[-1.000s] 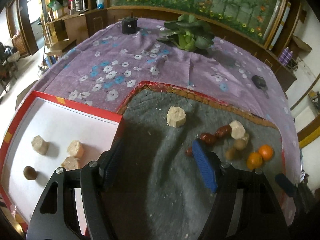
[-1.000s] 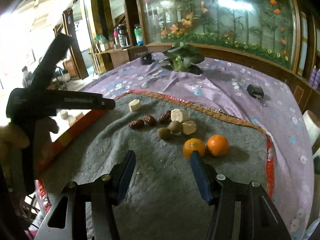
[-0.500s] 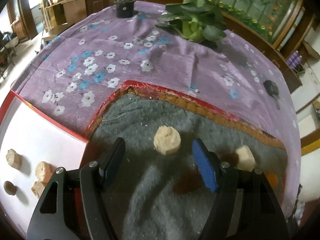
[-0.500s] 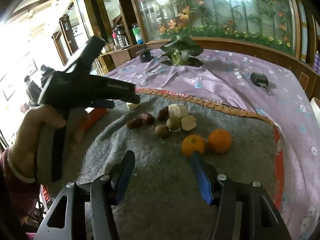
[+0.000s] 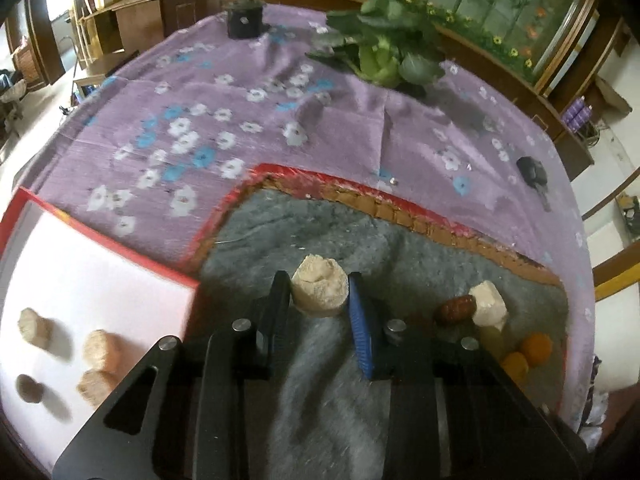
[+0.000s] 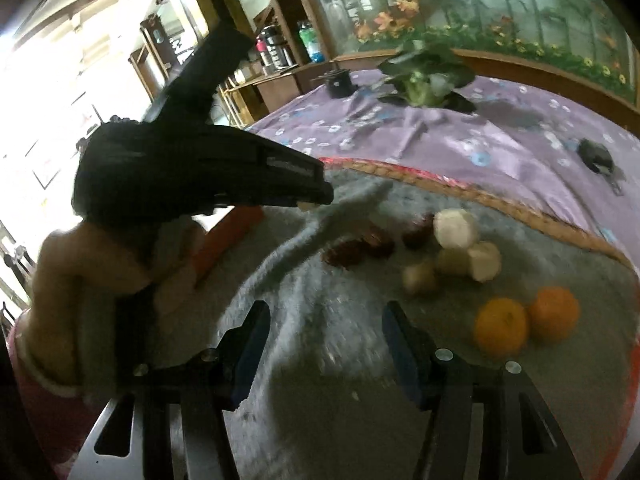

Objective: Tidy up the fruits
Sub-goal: 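Grasp a beige hexagonal block with left tool while right tool grasps a red date, then carry block and date into the red tray and open both tools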

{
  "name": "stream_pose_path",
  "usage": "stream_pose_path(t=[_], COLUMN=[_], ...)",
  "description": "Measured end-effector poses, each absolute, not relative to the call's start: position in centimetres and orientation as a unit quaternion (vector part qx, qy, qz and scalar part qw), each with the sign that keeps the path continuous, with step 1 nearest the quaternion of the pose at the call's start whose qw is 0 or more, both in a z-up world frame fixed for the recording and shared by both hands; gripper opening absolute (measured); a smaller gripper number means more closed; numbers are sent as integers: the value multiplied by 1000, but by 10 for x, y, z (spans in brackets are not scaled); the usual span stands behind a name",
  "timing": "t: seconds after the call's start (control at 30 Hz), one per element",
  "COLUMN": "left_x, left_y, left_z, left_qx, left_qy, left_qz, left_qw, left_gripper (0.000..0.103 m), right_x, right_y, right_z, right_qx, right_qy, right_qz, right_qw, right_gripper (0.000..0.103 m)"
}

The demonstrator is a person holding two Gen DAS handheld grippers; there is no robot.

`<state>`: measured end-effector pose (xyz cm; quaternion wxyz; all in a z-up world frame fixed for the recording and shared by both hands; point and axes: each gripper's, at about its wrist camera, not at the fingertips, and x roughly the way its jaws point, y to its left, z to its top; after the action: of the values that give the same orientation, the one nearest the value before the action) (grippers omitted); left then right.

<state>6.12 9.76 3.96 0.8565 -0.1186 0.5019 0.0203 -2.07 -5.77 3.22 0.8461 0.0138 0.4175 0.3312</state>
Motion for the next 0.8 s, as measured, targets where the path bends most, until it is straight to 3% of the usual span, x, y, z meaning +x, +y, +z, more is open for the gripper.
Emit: stream_pose_path(t=[0.43,0.53,0.63,0.8], left_x=[21,18,15,7], left_y=[126,129,128,130], left_z=[69,68,67,70], left_qx=[-119,-118,-116,-111], left_qy=[475,476,477,472], left_qz=[8,8,7,12], left_qw=[872,872,871,875], left_gripper=[28,28,28,28], right_x=[26,27,20,10], right_y=[-12,-7,-3,-9], right_z=[10,7,8,16], right_qx=[-96,-132,-151,-140], right_qy=[410,403,396,403], right_qz=[321,311,310,301], right_qw=[848,850,851,853], right_gripper=[50,45,33,33])
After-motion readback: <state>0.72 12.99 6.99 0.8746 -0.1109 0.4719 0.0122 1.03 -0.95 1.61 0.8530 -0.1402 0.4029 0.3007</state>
